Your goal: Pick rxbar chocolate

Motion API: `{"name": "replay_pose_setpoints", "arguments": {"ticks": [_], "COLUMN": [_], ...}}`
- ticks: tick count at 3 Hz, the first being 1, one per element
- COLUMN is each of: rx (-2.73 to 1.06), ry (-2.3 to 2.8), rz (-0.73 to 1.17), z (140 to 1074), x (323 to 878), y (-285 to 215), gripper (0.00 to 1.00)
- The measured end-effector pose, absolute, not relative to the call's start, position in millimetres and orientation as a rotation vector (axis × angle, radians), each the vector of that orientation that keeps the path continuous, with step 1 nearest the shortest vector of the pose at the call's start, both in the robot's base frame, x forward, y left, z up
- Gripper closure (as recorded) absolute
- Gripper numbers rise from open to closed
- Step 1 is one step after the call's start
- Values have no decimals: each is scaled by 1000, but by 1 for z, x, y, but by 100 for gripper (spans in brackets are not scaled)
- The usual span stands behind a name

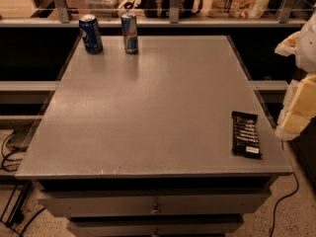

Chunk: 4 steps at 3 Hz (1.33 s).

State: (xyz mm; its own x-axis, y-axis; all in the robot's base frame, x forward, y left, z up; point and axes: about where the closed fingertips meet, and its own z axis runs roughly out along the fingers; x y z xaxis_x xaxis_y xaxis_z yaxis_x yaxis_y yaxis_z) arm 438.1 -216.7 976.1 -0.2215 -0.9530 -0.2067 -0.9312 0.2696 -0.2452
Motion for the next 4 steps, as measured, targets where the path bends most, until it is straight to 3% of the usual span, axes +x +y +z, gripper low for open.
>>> {"name": "replay_pose_setpoints", "arguments": {"ticks": [4], "rx": [-1774], "ry": [2190], "rz": [-30], "z": [913], "x": [459], "y": [-194], "gripper": [0]}}
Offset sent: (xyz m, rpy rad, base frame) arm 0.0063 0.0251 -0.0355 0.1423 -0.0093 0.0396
